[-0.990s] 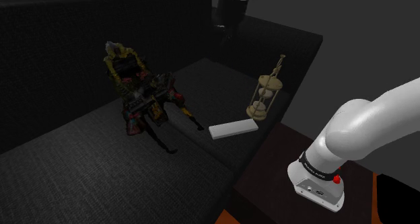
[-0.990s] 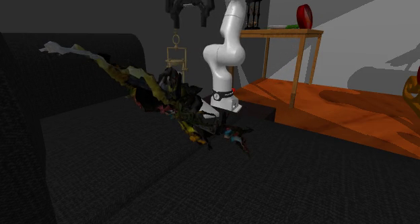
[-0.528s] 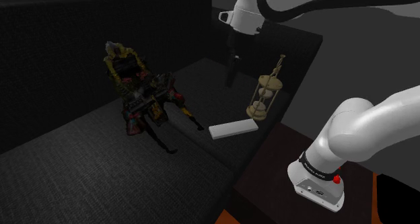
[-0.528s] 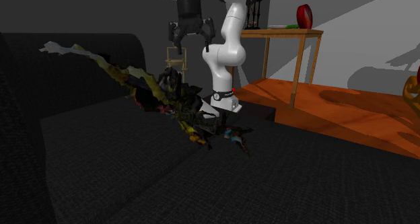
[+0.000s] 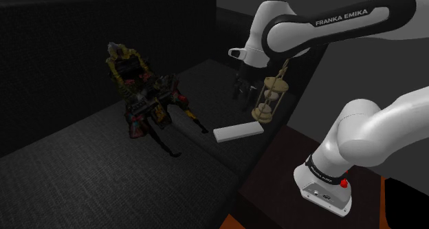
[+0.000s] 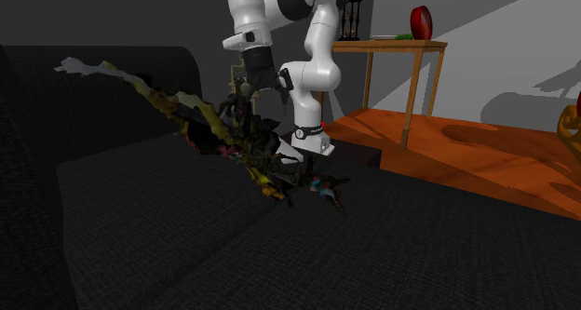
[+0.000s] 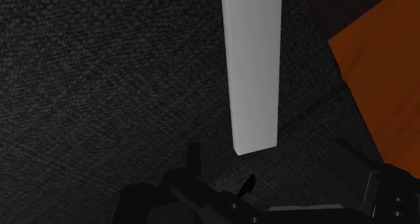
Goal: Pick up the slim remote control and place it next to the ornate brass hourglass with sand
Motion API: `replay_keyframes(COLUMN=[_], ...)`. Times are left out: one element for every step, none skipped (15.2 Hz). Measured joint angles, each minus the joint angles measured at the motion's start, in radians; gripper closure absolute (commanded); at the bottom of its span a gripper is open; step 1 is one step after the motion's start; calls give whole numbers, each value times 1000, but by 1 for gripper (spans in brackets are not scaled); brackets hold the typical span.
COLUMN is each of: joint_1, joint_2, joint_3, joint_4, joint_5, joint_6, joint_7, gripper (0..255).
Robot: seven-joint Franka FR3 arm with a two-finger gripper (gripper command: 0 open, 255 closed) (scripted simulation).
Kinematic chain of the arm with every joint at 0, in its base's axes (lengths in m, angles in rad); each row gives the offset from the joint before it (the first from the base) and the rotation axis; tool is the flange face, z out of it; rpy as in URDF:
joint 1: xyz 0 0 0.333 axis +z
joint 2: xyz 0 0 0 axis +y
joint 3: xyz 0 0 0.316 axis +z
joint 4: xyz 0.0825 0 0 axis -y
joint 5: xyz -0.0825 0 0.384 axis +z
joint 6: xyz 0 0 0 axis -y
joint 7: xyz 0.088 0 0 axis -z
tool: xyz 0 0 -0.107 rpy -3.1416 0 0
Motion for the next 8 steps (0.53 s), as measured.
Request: replay_keyframes(joint_1=[10,20,31,38,42,47,51,56], joint_2=[7,15,38,49,60,66,77,89], joint_3=[-21,-41,-60,-75,-82,-84,-85,-84], joint_4=[-25,-47,-64,-82,-89,-102,-109,-114], joint_5=[4,9,16,20,23,29,34,41], joint_6=[21,39,68,87,101,118,135,152], joint_7=[-63,-125,-189,-239,-266,-280,-290,-296], gripper=[0,0,0,0,0,0,0,0])
